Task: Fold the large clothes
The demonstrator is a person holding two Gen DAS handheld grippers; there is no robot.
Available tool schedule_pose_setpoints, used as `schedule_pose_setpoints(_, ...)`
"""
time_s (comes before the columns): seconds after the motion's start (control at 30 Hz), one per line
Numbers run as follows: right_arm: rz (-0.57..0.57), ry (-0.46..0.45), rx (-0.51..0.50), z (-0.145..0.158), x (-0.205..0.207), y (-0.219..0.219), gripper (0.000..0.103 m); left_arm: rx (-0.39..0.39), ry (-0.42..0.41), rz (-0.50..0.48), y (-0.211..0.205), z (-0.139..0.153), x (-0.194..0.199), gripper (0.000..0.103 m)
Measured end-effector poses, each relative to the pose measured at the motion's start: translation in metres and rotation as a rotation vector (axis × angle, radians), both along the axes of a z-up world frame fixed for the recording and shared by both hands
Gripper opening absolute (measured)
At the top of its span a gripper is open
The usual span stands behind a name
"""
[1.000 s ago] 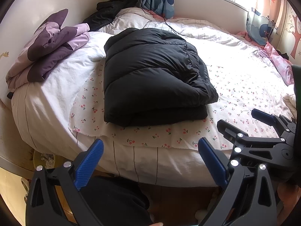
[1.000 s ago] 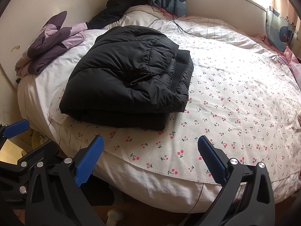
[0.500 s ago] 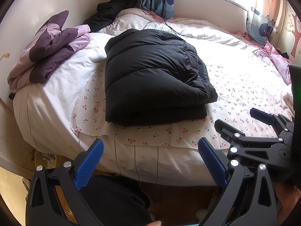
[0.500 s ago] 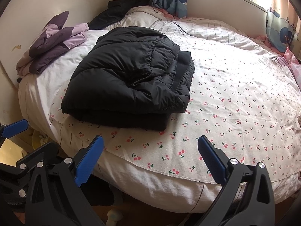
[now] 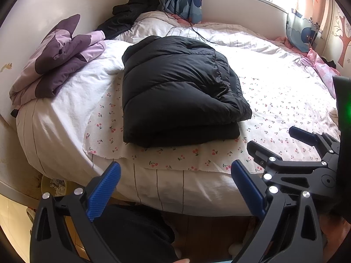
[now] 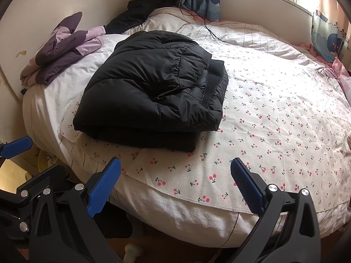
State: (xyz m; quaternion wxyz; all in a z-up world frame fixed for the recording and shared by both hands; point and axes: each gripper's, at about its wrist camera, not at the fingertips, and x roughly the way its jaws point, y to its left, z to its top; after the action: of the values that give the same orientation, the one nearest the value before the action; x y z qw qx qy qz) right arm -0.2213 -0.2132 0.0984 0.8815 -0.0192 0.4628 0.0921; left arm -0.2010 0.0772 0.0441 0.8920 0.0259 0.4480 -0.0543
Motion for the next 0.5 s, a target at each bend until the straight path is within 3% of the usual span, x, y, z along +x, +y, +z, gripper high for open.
schedule_pose_setpoints(0.5,-0.017,-0.011,-0.009,0.0,-0.0003,-0.0083,0.097,0.021,-0.017,-0.006,-0.008,0.0002,-0.0013,0.096)
